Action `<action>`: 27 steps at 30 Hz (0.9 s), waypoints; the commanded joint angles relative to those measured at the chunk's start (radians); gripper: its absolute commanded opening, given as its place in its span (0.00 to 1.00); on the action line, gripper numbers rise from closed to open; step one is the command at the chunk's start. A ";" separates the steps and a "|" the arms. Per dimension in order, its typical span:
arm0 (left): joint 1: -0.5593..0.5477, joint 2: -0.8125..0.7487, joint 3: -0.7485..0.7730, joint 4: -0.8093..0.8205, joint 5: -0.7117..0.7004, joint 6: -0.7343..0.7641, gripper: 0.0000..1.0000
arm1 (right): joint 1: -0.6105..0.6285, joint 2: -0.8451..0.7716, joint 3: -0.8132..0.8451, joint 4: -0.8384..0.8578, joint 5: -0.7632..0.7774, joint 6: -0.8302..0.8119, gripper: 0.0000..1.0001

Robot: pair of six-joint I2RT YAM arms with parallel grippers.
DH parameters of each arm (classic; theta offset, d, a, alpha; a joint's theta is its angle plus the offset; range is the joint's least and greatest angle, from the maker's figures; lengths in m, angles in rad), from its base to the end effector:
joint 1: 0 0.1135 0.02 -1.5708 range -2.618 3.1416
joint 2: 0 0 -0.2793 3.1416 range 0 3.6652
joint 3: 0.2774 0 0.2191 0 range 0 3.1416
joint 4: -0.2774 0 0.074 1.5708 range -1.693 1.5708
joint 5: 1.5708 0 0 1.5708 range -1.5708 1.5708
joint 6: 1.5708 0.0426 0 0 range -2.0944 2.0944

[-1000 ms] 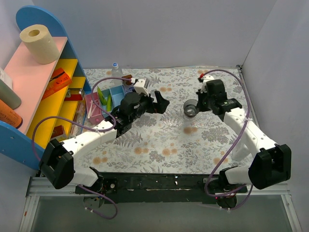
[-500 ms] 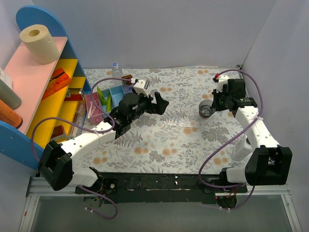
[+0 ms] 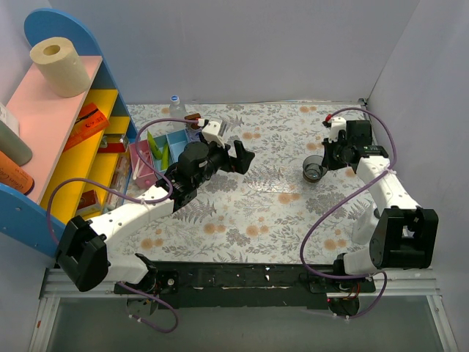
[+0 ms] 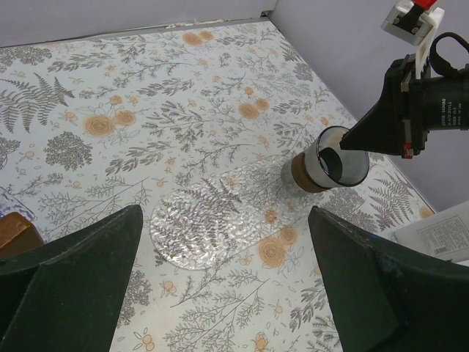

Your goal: Prepare toiletry sets of a toothbrush and toothpaste on the tray

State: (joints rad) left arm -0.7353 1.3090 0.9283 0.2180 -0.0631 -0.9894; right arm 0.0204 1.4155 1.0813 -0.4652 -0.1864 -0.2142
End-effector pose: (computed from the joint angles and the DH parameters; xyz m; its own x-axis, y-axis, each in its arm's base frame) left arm 0.2099 -0.1863 0.3418 -0.5869 -0.5937 -0.5505 0.2419 0.5202 -0.8190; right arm 0.2761 0.0135 0.2939 -0.6687 -0.2226 -0.7094 -0.2982 0.9543 -0.0184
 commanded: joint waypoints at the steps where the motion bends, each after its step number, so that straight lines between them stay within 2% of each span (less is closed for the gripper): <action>1: -0.003 -0.031 -0.002 0.012 -0.012 0.026 0.98 | -0.007 -0.020 0.014 0.079 -0.019 -0.011 0.01; 27: -0.003 -0.025 0.003 0.006 -0.001 0.029 0.98 | -0.010 0.088 0.040 0.040 0.018 0.007 0.01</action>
State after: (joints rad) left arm -0.7353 1.3090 0.9279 0.2176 -0.0631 -0.9745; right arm 0.0132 1.4895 1.0840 -0.4515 -0.1802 -0.2089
